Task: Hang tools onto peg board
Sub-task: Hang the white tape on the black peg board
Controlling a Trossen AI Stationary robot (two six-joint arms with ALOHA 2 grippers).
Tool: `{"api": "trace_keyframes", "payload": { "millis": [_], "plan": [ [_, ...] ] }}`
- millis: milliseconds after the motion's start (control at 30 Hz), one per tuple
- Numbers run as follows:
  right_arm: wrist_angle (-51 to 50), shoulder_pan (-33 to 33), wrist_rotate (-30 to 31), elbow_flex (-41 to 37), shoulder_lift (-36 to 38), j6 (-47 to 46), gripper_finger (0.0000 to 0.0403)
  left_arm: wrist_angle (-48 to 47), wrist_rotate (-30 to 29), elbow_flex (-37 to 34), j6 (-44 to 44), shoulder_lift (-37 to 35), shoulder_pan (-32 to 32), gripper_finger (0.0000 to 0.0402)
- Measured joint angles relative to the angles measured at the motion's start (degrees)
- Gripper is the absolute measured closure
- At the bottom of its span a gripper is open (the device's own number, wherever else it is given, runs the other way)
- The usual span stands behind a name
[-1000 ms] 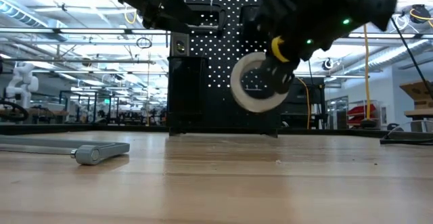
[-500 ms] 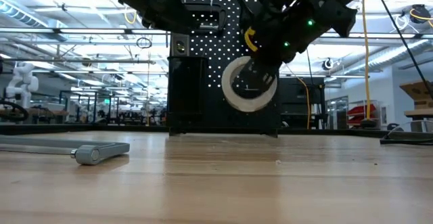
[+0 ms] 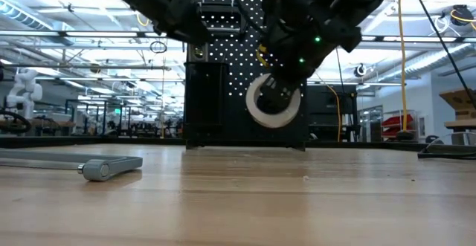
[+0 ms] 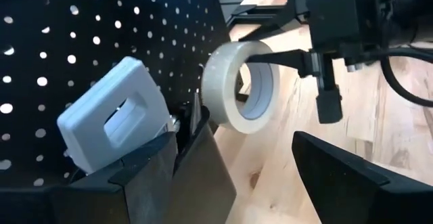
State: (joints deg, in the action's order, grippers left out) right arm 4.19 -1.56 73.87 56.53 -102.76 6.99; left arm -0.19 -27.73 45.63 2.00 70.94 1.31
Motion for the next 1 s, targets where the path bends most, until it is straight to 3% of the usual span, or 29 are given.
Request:
{"api": "trace_keyframes", "payload": {
  "millis": [200, 767, 1000],
  "plan": [
    [5.8, 2.0, -1.8, 0.0, 0.0, 6.8, 0.0334, -0.5, 0.0, 0.0, 0.1, 0.0, 0.2, 0.0102],
    [0.7, 4.4, -1.8, 0.0, 0.0, 7.4, 0.0333, -0.8, 0.0, 0.0, 0.3, 0.0, 0.2, 0.0102],
    [0.7, 4.4, -1.6, 0.0, 0.0, 7.2, 0.0248, -0.8, 0.0, 0.0, 0.1, 0.0, 0.2, 0.0102]
  ]
}}
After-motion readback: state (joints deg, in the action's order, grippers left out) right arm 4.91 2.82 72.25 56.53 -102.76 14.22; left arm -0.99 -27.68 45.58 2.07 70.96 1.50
